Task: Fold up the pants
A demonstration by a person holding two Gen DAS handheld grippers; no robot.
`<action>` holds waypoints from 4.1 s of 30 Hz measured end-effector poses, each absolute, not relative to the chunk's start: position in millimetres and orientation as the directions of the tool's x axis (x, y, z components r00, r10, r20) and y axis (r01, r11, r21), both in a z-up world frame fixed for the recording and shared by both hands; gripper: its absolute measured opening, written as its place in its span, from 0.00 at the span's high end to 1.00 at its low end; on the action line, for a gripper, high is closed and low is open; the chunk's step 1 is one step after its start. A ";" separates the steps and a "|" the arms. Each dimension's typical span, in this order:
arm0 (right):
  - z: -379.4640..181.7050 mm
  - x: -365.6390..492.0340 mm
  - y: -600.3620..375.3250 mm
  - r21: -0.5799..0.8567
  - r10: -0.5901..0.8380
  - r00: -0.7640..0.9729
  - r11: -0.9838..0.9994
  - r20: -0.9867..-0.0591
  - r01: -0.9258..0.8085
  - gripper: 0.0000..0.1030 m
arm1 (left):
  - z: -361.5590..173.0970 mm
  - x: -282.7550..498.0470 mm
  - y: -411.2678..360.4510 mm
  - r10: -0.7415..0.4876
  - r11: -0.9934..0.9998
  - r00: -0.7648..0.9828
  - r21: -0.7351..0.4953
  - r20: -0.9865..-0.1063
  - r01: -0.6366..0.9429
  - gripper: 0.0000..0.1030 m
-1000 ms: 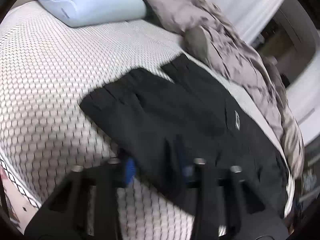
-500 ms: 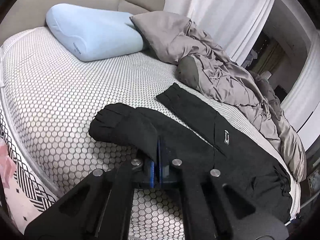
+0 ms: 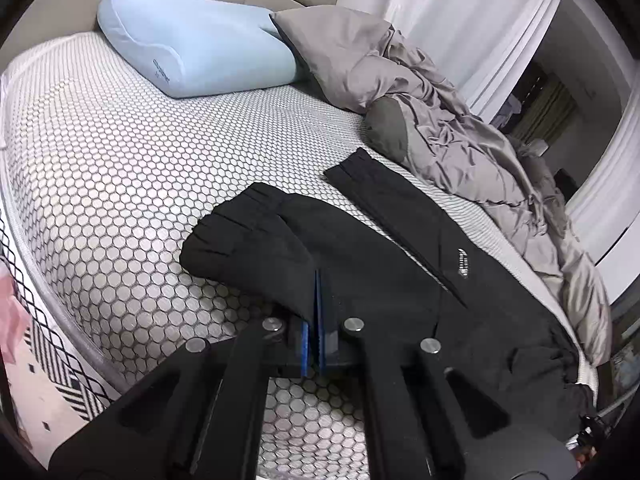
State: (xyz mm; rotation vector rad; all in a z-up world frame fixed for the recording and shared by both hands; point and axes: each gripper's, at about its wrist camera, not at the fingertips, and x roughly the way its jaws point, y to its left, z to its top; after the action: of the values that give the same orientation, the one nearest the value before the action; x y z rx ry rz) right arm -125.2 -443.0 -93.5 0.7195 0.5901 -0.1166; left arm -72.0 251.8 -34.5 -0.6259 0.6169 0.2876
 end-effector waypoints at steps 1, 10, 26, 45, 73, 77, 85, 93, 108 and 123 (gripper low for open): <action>-90.0 -123.9 -445.3 0.580 0.090 0.836 0.759 -0.541 0.294 0.79 | -33.9 -71.4 252.6 0.060 0.778 0.787 -0.465 -0.615 -0.423 1.00; -99.3 -158.2 -474.0 0.534 0.030 0.815 0.770 -0.578 0.350 0.76 | -49.6 -89.6 226.9 0.019 0.830 0.715 -0.387 -0.699 -0.401 0.96; -31.7 -169.9 -459.4 0.363 -0.077 0.882 0.892 -0.465 0.270 0.00 | 20.6 -21.5 224.4 0.039 0.852 0.770 -0.382 -0.636 -0.359 0.19; -49.7 -158.3 -459.7 0.370 -0.071 0.862 0.883 -0.501 0.288 0.00 | -19.1 104.7 221.9 -0.017 0.825 0.621 -0.361 -0.784 -0.434 0.92; -93.5 -194.6 -444.5 0.509 0.047 0.847 0.817 -0.529 0.273 0.00 | -16.9 -177.0 283.3 0.040 0.655 0.765 -0.561 -0.643 -0.506 1.00; -106.7 -190.7 -445.4 0.554 0.100 0.846 0.794 -0.524 0.249 0.00 | -17.6 -187.5 288.7 0.025 0.641 0.768 -0.580 -0.639 -0.503 1.00; -128.3 -156.0 -459.0 0.634 0.104 0.845 0.711 -0.524 0.305 0.43 | -19.7 -171.9 286.0 0.012 0.644 0.773 -0.586 -0.634 -0.491 1.00; -134.7 -189.2 -467.3 0.659 0.086 0.873 0.692 -0.480 0.295 0.84 | -33.8 -169.8 277.6 0.010 0.648 0.757 -0.572 -0.653 -0.503 1.00; 7.7 -86.7 -456.6 0.598 -0.008 0.946 0.773 -0.325 0.212 0.87 | 70.2 -6.2 313.5 0.039 0.696 0.785 -0.548 -0.618 -0.465 1.00; -0.8 54.4 -450.5 0.406 -0.161 0.864 0.831 -0.478 0.380 0.20 | 53.7 104.8 307.2 0.104 0.760 0.699 -0.397 -0.708 -0.515 0.29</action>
State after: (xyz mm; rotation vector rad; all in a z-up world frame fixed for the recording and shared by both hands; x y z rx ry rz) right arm 54.4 -450.5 -0.8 0.5152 0.4445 -0.2970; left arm 104.8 307.2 53.7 -0.6224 0.7216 0.3707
